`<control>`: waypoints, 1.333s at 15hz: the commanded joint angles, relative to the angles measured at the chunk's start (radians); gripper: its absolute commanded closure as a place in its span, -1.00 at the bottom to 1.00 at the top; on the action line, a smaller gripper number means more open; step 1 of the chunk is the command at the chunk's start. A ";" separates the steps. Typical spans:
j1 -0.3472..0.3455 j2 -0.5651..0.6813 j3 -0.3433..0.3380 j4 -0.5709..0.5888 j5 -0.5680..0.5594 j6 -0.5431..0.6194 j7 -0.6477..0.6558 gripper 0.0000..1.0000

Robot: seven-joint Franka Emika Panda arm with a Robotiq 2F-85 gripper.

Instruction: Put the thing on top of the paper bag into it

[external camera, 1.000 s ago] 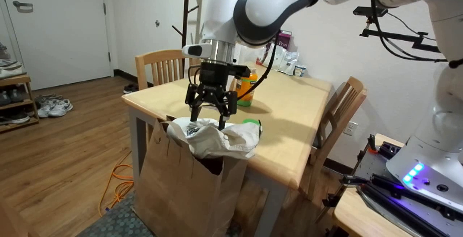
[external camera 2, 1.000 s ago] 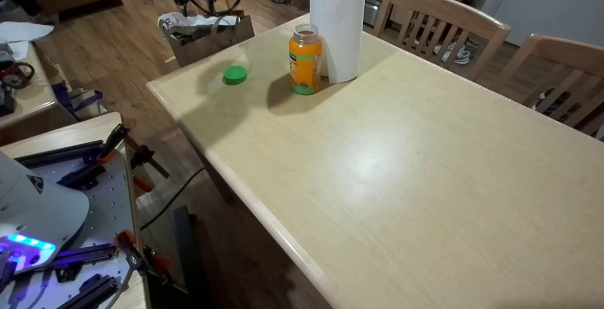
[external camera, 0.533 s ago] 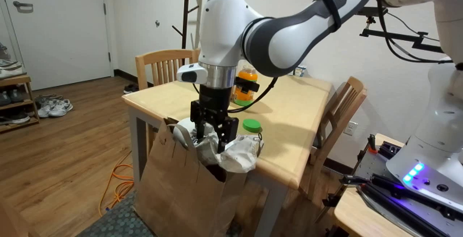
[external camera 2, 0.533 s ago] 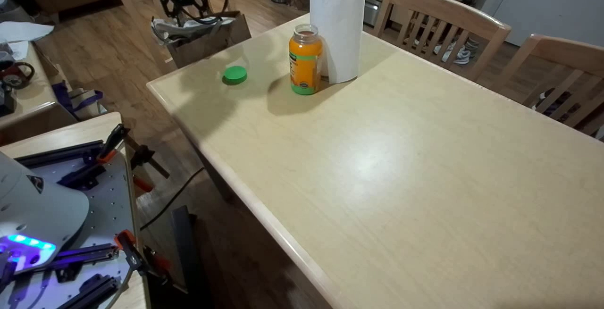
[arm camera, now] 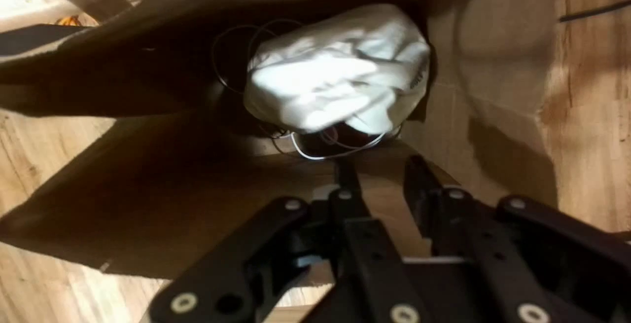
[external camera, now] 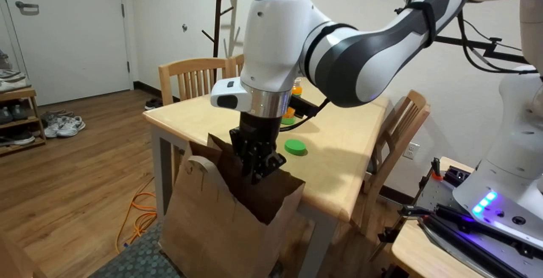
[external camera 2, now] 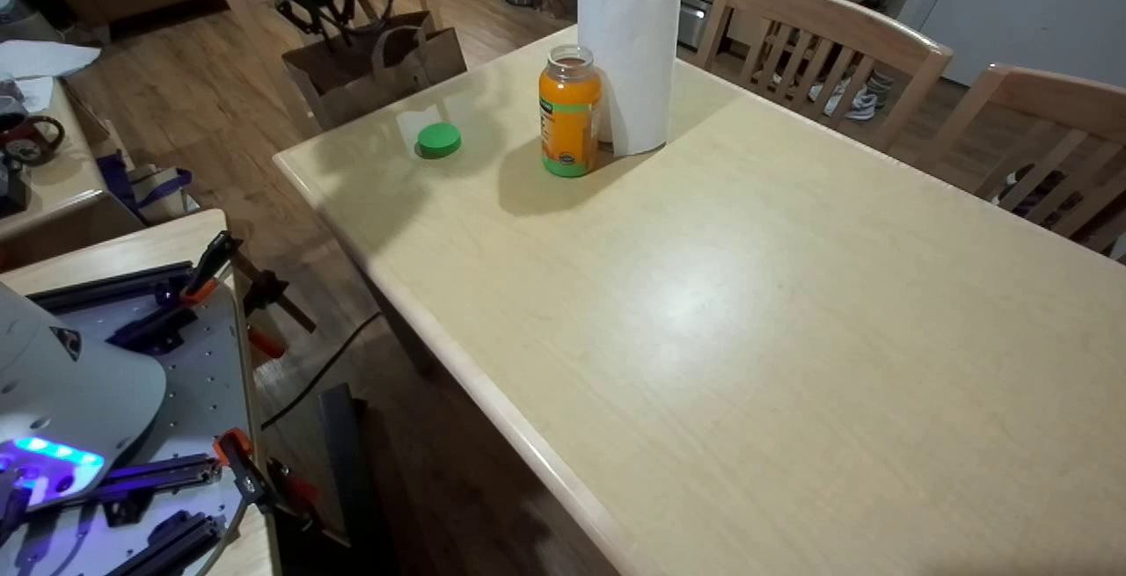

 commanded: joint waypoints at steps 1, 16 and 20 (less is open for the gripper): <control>-0.017 -0.079 0.000 -0.083 -0.033 0.010 0.031 0.09; -0.167 -0.325 0.009 -0.166 -0.020 0.012 -0.012 -1.00; -0.292 -0.401 0.016 -0.183 0.069 0.024 -0.085 -1.00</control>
